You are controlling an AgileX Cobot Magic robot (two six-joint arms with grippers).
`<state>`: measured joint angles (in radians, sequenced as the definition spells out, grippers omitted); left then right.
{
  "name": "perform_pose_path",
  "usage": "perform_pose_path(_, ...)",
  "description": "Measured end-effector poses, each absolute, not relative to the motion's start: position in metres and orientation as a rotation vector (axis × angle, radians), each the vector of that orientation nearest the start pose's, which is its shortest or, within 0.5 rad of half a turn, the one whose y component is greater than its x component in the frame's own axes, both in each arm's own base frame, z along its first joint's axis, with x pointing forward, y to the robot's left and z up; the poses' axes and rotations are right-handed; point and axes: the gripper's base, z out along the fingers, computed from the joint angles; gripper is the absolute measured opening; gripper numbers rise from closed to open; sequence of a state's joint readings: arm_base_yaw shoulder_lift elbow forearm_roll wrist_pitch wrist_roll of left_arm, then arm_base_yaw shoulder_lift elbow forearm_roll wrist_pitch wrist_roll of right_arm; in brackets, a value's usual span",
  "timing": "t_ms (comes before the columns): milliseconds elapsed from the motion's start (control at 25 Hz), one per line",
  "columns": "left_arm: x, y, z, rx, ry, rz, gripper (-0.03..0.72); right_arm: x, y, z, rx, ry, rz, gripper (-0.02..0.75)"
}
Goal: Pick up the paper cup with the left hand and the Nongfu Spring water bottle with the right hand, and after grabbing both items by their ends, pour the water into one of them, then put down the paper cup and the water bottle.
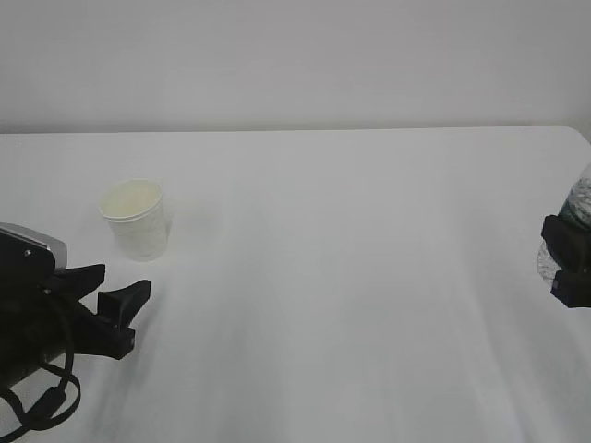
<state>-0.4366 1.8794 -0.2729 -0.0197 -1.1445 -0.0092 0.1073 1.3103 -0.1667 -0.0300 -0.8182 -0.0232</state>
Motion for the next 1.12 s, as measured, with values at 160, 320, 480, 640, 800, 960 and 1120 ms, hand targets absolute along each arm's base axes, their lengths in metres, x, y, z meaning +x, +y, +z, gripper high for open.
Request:
perform_pose_path(160,0.22,-0.101,0.098,0.396,1.916,-0.283,0.47,0.191,0.023,0.183,-0.156,1.783,0.065,0.421)
perform_pose_path(320,0.222,-0.1,0.098,0.376,1.913,-0.273,0.48,0.19,0.023,0.182,-0.157,1.798,0.064,0.421)
perform_pose_path(480,0.228,-0.1,0.101,0.32,1.903,-0.277,0.588,0.19,0.023,0.181,-0.157,1.805,0.064,0.421)
perform_pose_path(640,0.24,-0.099,0.105,0.18,1.887,-0.286,0.664,0.19,0.023,0.181,-0.166,1.802,0.057,0.421)
perform_pose_path(800,0.257,-0.104,0.107,0.125,1.851,-0.283,0.675,0.19,0.023,0.181,-0.196,1.799,0.034,0.42)
perform_pose_path(960,0.272,-0.111,0.095,0.123,1.86,-0.28,0.677,0.19,0.023,0.181,-0.21,1.797,0.022,0.42)
perform_pose_path(1120,0.281,-0.114,0.079,0.117,1.889,-0.267,0.677,0.19,0.023,0.181,-0.219,1.796,0.015,0.42)
